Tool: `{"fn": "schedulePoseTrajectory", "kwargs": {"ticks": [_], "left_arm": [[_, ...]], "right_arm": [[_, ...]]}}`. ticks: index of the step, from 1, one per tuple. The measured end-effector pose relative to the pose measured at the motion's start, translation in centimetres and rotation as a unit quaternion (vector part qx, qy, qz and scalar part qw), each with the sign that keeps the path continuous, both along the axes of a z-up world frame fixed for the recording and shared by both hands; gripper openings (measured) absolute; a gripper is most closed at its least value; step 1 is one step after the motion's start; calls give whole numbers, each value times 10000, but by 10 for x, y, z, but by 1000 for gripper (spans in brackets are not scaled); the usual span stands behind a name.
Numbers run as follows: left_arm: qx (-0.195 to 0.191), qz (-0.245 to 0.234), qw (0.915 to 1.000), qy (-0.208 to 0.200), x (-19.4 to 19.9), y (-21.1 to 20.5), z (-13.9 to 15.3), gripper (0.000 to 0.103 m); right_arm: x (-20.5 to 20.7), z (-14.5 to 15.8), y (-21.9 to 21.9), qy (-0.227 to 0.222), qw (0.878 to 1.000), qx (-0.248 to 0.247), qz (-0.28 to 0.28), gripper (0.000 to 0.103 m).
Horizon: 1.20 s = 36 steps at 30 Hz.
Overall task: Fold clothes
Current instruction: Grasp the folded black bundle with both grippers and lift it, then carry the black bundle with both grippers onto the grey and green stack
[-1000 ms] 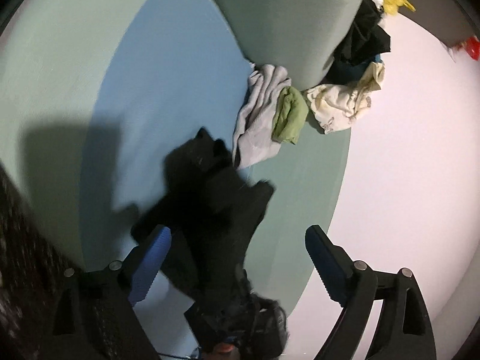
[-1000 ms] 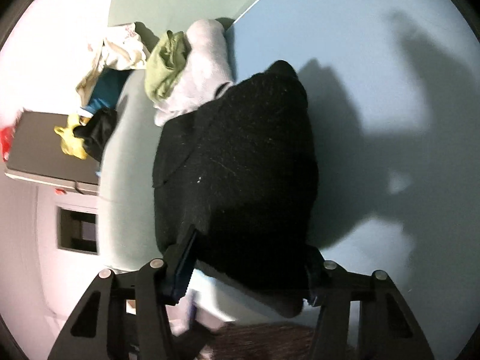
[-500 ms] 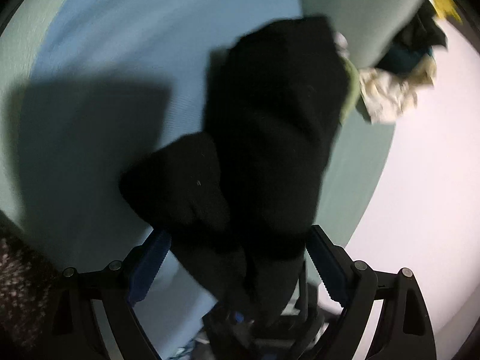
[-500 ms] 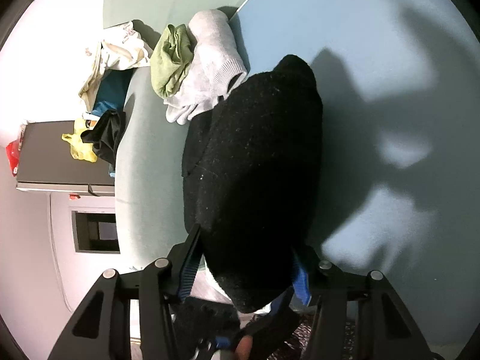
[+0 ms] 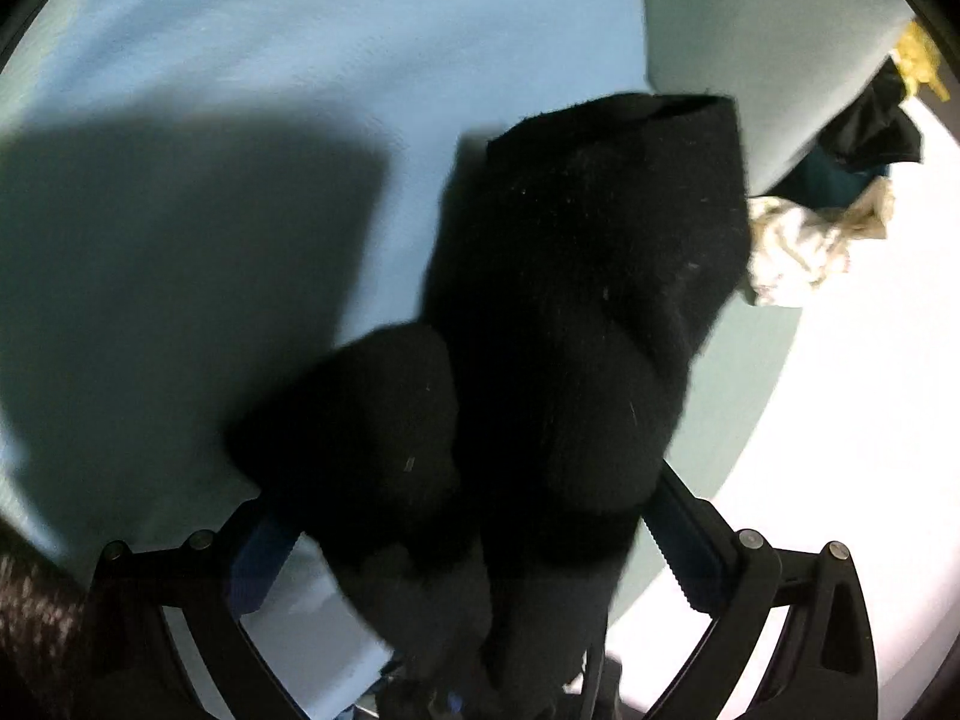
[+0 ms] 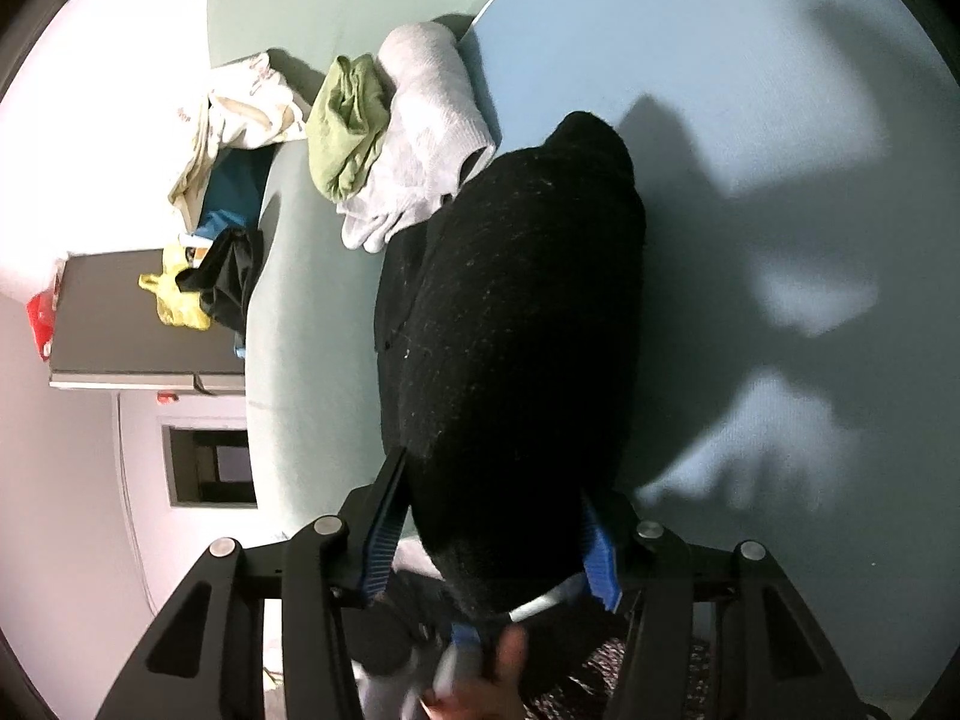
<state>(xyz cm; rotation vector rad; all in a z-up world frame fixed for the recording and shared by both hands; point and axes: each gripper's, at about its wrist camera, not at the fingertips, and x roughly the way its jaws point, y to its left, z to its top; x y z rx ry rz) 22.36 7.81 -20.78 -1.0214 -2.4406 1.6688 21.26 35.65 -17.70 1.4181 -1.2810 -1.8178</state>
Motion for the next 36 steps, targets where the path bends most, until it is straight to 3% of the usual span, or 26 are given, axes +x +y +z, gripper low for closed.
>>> {"fn": "schedulePoseTrajectory", "kwargs": {"ticks": [2,3,4,5,6,7,9,12,16,20,22,24,27,29,32,36], "left_arm": [[102,-94,9999,55,-7,-4,-1,103],[158,-133,9997,95,-9,-6,-1,101],[215,-171,9995,135,-12,-9,-1,95],[271,-210,9993,174,-15,-11,-2,91],[210,-236,9993,202,-15,-15,-1,79],[153,-279,9993,216,-16,-17,-1,68],[59,-377,9990,237,-18,-21,0,62],[196,-496,9982,258,-21,-25,-2,60],[50,-721,9968,333,-28,-28,1,58],[-55,-913,9950,394,-37,-34,2,57],[-223,-1000,9938,436,-39,-38,3,55],[-548,-1130,9908,506,-36,-39,11,53],[-1401,-1313,9777,853,-40,-39,43,51],[-1886,-1369,9630,1351,-43,-39,77,51],[-2231,-1302,9418,2153,-56,-46,127,51],[-2574,-1068,9151,2913,-105,-66,186,51]], "right_arm": [[1,2,-1,87,9998,159,37,57],[2,3,-2,145,9995,274,82,62],[3,5,-2,204,9990,382,122,66],[5,6,0,274,9983,491,156,78],[6,7,3,346,9978,553,140,92],[7,8,10,414,9975,571,51,96],[6,7,24,471,9965,665,-203,102],[-5,-4,36,372,9944,924,-364,103],[-34,-30,24,143,9975,676,-155,103],[-70,-45,3,248,9990,330,-160,103],[-82,-39,-9,356,9976,595,-85,103],[-88,-31,-19,521,9942,942,4,88],[-75,-13,-21,948,9881,1214,10,68],[-68,5,-20,1239,9856,1147,-42,67],[-67,51,-21,1910,9764,1010,-55,67],[-114,129,-37,2543,9625,891,315,67]]}}
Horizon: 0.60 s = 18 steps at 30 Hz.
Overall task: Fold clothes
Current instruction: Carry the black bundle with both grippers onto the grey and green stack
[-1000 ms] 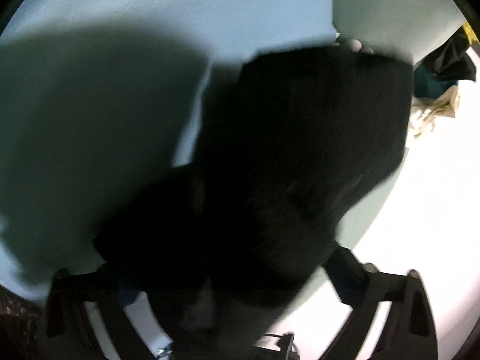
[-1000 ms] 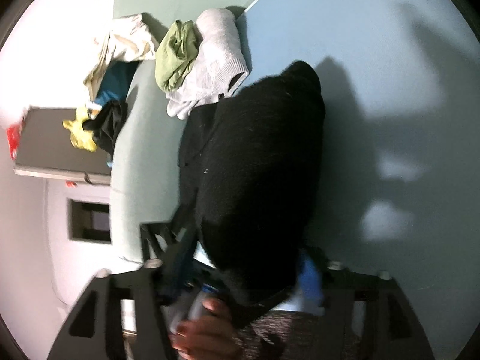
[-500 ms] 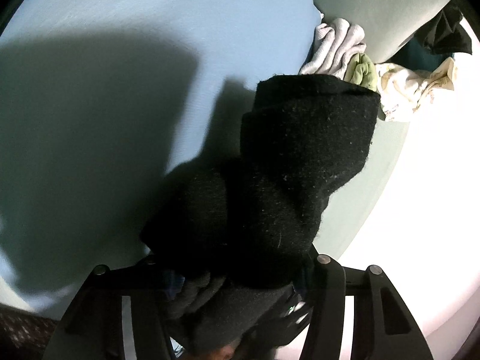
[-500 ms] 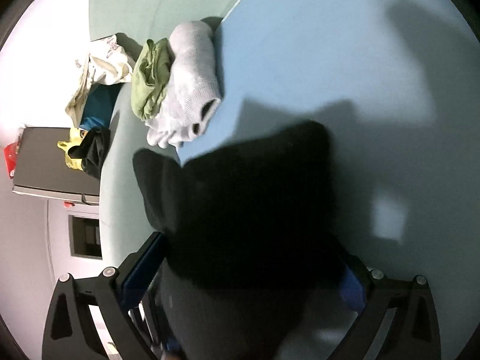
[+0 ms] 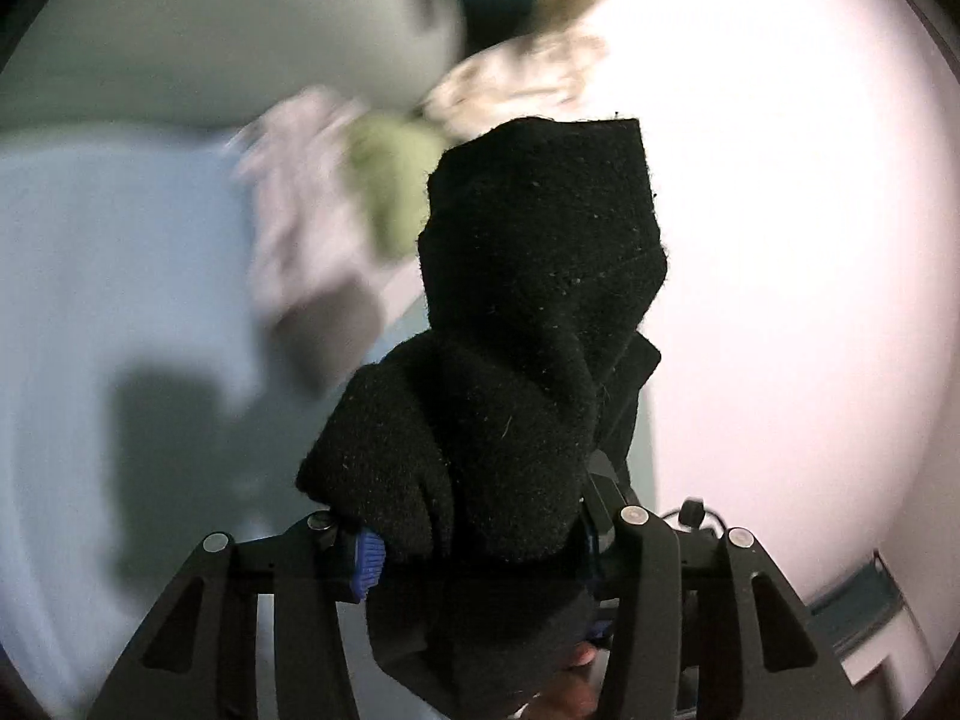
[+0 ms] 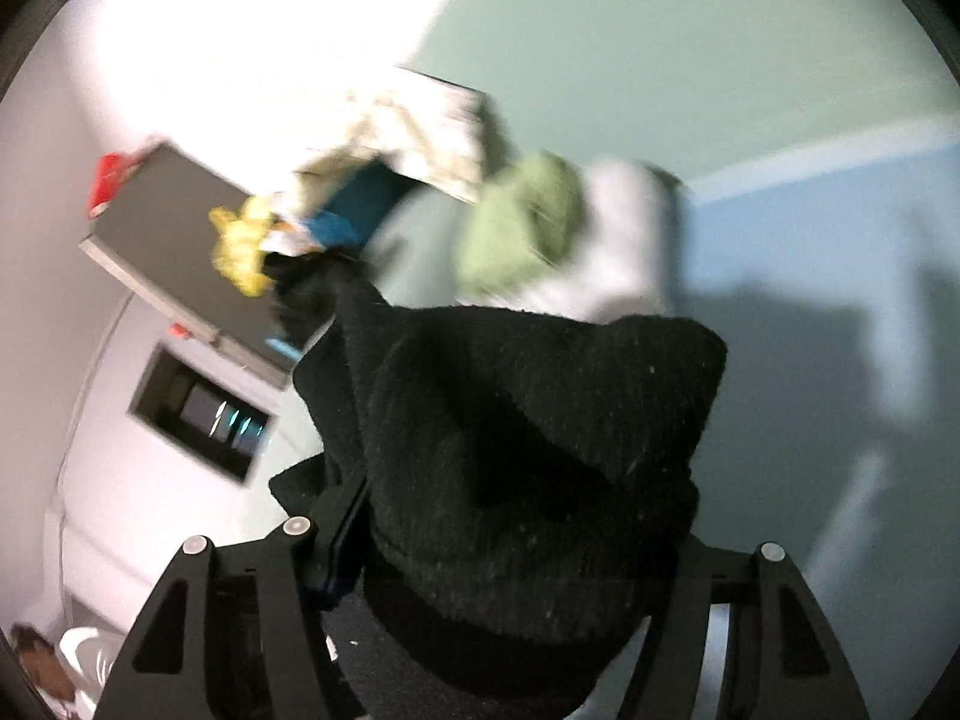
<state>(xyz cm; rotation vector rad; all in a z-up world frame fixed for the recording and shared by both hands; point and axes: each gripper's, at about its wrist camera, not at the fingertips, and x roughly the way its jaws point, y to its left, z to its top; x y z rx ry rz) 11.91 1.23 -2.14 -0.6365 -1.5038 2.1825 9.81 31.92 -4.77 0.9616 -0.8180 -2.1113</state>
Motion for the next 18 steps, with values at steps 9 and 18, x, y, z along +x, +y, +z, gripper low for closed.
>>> {"fn": "schedulePoseTrajectory", "kwargs": {"ticks": [9,18], "left_arm": [[-50,1141,9892,918,-192,-38,35,51],[-81,1110,9932,334,-255,-44,-61,47]], "right_arm": [[-217,110,-81,391,9980,420,261,78],[-324,-33,-112,-285,9897,878,-1092,103]]}}
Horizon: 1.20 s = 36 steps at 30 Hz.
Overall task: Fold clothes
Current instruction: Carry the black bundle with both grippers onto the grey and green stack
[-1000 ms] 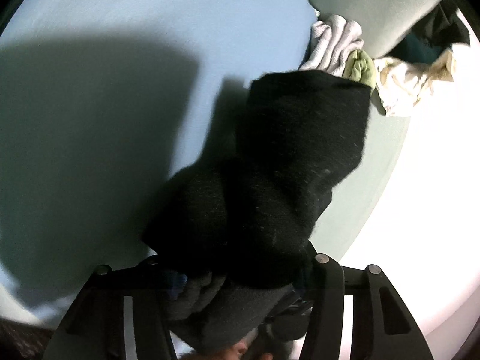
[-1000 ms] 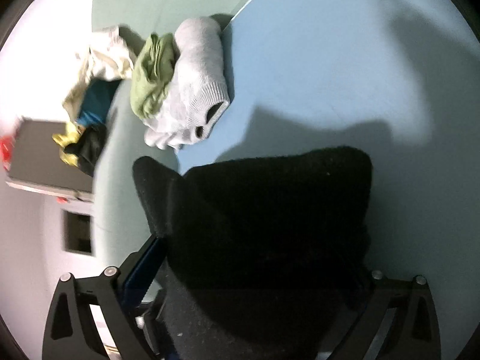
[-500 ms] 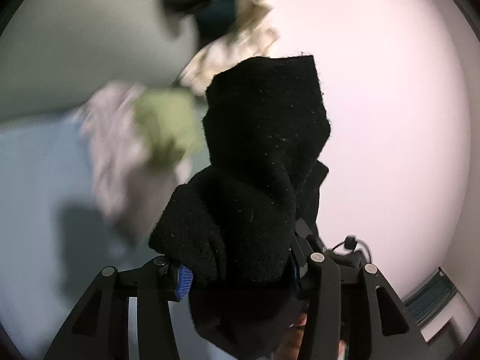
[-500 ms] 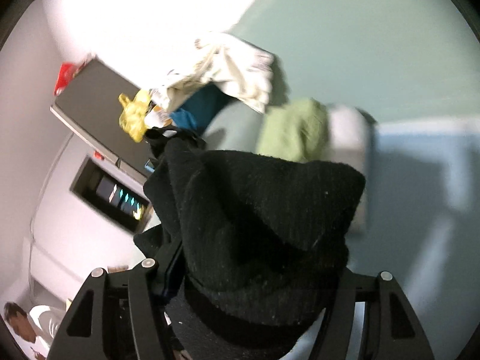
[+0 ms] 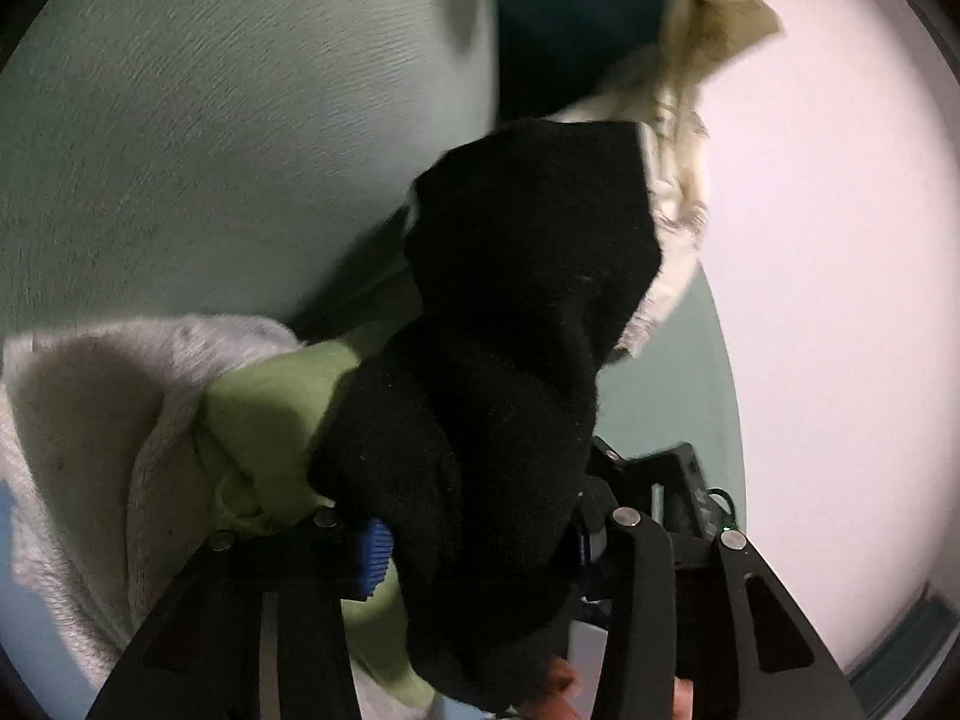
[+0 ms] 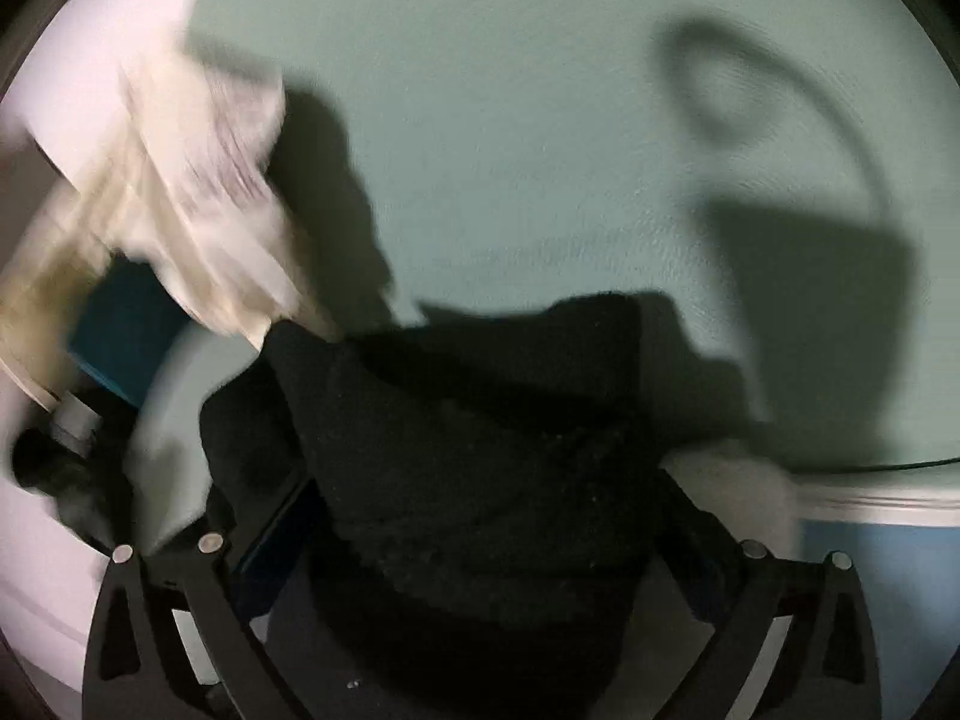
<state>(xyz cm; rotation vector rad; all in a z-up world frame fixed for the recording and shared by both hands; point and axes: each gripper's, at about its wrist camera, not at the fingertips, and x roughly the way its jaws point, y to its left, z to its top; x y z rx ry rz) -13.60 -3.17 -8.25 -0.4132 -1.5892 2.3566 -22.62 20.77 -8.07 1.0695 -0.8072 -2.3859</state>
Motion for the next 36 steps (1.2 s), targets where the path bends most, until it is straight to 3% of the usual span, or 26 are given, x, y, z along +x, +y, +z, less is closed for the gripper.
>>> {"fn": "schedulePoseTrajectory", "kwargs": {"ticks": [1,3,6,7,9,10,11,12,16,19,21,22,23,24,25,28,31,36], "left_arm": [[-33,10,10000,10,1,1,1,47],[-145,5,9999,22,1,3,6,50],[-112,90,9999,88,6,2,9,59],[-138,122,9998,106,7,2,11,64],[-249,67,9996,143,7,3,17,70],[-265,63,9995,156,8,3,18,72],[-252,76,9995,163,9,2,19,73],[-215,99,9996,150,11,0,20,74],[-31,423,9989,-178,35,-18,28,79],[-914,1206,9882,-234,67,-38,57,79],[-1683,1527,9738,-82,81,-44,76,77],[-2072,1671,9639,4,87,-47,86,77],[-2151,1675,9621,4,86,-47,88,77],[-2149,1642,9627,-20,83,-47,88,68],[-2146,1608,9634,-43,80,-47,89,51],[-1598,805,9835,-251,78,-64,76,19],[-1222,473,9912,-178,50,-70,61,14],[-1467,826,9857,-72,47,-50,80,14]], "right_arm": [[2,2,-1,2,9999,50,-91,103],[8,23,-11,-64,9964,801,-271,103],[20,71,-23,158,9732,2234,-515,102],[28,91,-27,465,9589,2732,-614,102],[55,128,-46,1476,9097,3834,-613,101],[69,139,-59,1953,8827,4251,-446,95],[81,147,-73,2282,8602,4557,-163,68],[86,148,-90,2340,8497,4721,194,32],[66,116,-137,1491,8650,4666,1085,22],[29,92,-162,1069,8864,4378,1054,24],[-8,79,-164,510,9244,3690,825,26],[-22,71,-162,269,9359,3439,711,26],[-30,63,-162,146,9386,3391,622,26],[-35,57,-166,151,9354,3484,587,26],[-34,53,-173,242,9288,3651,591,26],[-31,56,-178,198,9215,3809,725,26],[-30,59,-169,59,9270,3655,840,25],[-28,62,-157,-39,9378,3342,935,24]]}}
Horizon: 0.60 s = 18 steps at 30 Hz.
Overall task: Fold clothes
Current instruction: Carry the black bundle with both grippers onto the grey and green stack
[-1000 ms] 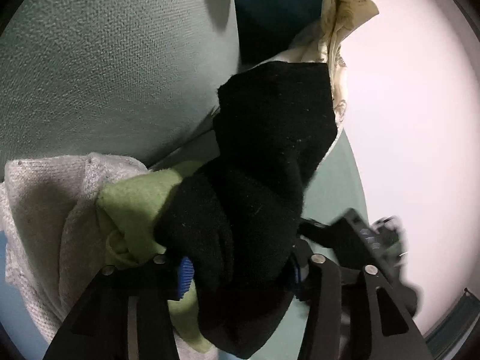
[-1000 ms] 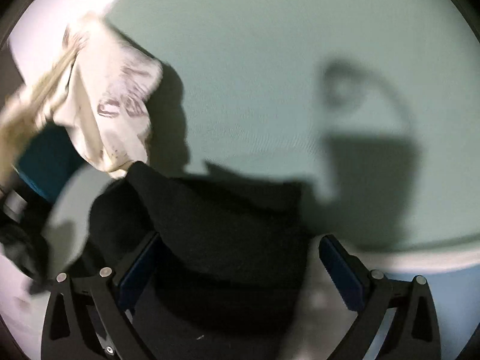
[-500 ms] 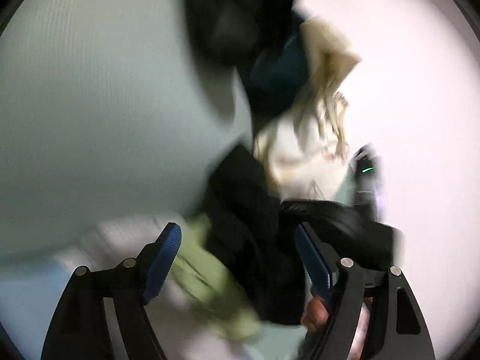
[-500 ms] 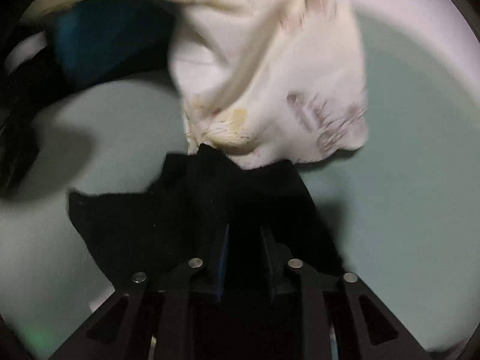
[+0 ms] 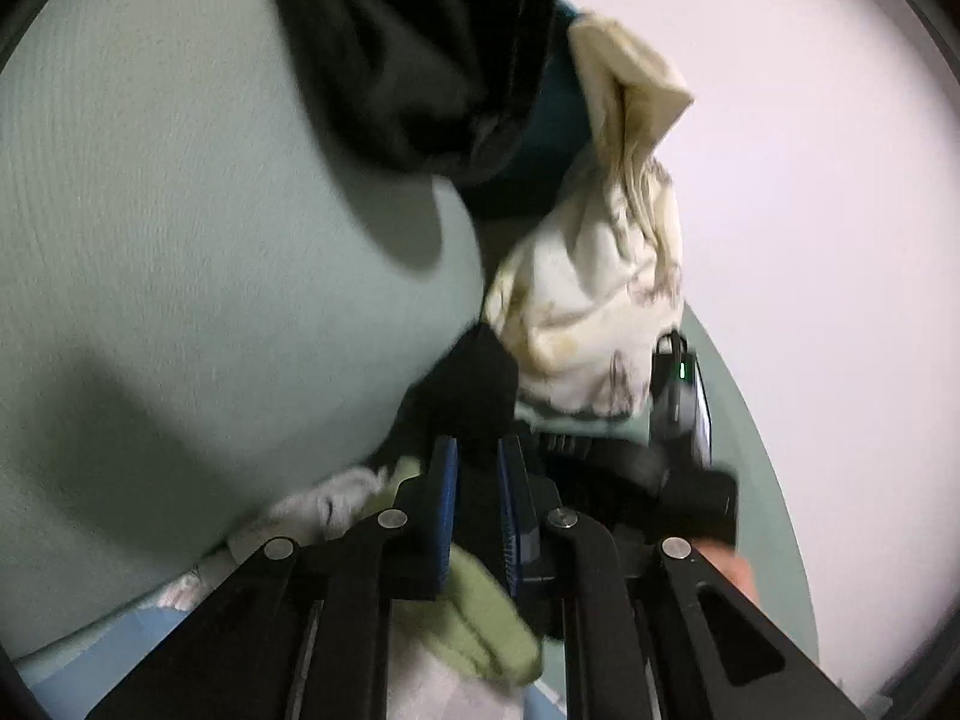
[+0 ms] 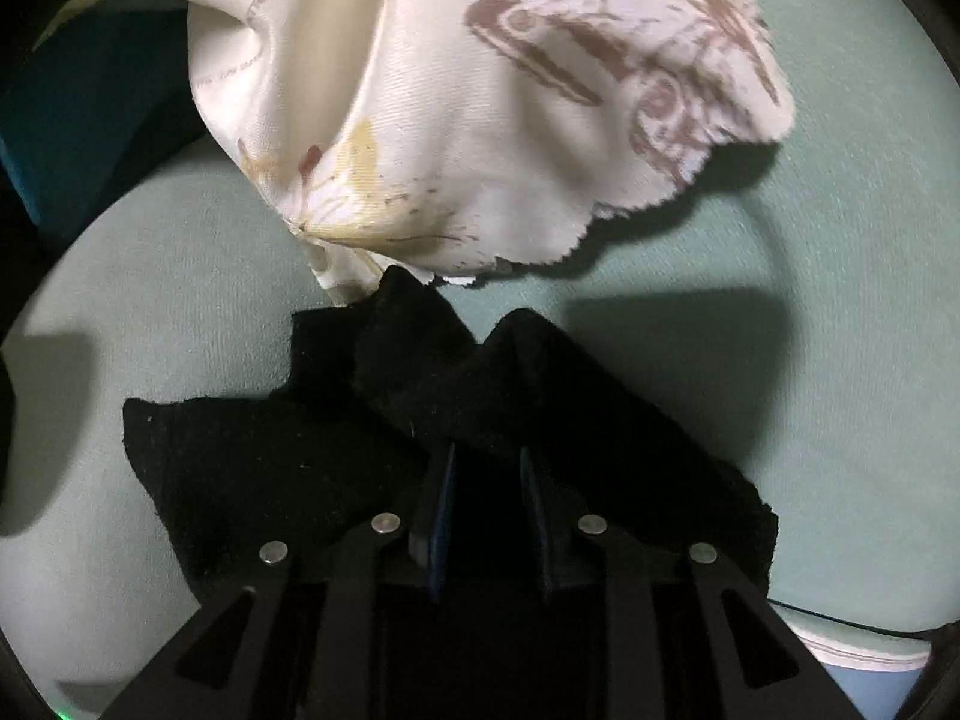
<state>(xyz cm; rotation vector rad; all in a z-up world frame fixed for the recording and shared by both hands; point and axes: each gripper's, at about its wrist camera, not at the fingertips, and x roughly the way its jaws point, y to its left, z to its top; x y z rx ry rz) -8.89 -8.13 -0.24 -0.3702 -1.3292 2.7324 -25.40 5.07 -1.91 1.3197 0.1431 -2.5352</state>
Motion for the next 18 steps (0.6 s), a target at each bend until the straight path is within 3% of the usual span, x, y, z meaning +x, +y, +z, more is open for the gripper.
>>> {"fn": "schedulePoseTrajectory", "kwargs": {"ticks": [2,4,6,9,12,15,16,18], "left_arm": [[-310,140,9994,73,-4,2,14,14],[-910,147,9956,156,-12,8,31,14],[-1025,-70,9944,245,-32,12,34,14],[-1236,-322,9915,-230,-72,18,35,14],[-1344,-999,9847,-482,-98,27,24,14],[-1747,-1026,9685,-1448,-115,32,-8,15],[-1671,-892,9695,-1553,-115,26,-19,21],[-1172,-773,9757,-1680,-114,9,-33,25]], "right_arm": [[8,2,2,61,9999,-67,122,24],[14,3,8,82,9992,-306,254,24],[14,3,20,33,9971,-665,372,24],[10,2,35,-124,9920,-1170,465,24],[14,3,43,-139,9881,-1432,539,24],[16,3,48,-131,9856,-1596,538,23],[16,4,48,-149,9850,-1632,541,22],[15,3,54,-128,9857,-1585,562,22]]}}
